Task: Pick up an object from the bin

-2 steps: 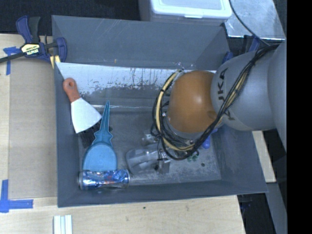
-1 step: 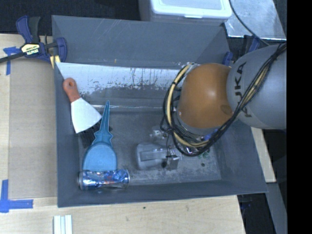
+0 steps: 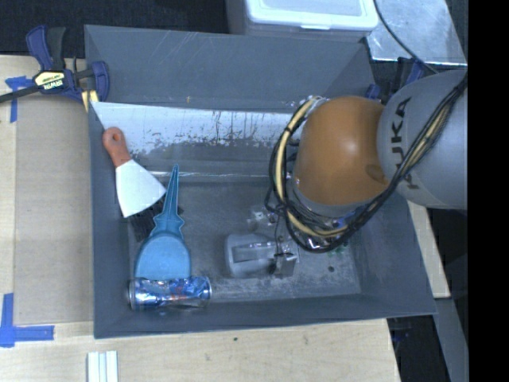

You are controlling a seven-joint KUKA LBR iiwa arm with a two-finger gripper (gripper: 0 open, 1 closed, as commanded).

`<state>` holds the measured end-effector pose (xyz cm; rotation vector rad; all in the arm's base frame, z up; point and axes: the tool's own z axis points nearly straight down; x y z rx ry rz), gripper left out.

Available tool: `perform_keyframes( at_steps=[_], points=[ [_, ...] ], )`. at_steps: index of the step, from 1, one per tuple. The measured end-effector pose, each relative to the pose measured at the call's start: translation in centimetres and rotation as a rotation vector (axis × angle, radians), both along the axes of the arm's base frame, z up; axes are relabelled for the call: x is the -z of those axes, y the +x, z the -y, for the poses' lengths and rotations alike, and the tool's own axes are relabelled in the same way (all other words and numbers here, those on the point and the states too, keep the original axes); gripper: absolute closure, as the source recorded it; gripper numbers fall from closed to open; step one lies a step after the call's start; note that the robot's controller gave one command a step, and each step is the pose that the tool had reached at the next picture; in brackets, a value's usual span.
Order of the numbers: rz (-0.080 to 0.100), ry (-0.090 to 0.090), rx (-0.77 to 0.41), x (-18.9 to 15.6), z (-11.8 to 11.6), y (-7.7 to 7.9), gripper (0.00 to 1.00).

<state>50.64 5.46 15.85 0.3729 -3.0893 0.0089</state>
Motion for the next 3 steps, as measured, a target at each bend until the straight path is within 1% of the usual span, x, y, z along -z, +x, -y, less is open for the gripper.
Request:
perform_keyframes(
  at_steps=[1,2,3],
  points=[
    [0.006,-0.001,0.054,1.0,0.8,0.6,1.0],
    [0.007,0.0,0.034,3.2,-0.1,0.3,1.0],
    [0.006,0.006,-0.063,7.4,0.3,1.4,1.0]
  ],
)
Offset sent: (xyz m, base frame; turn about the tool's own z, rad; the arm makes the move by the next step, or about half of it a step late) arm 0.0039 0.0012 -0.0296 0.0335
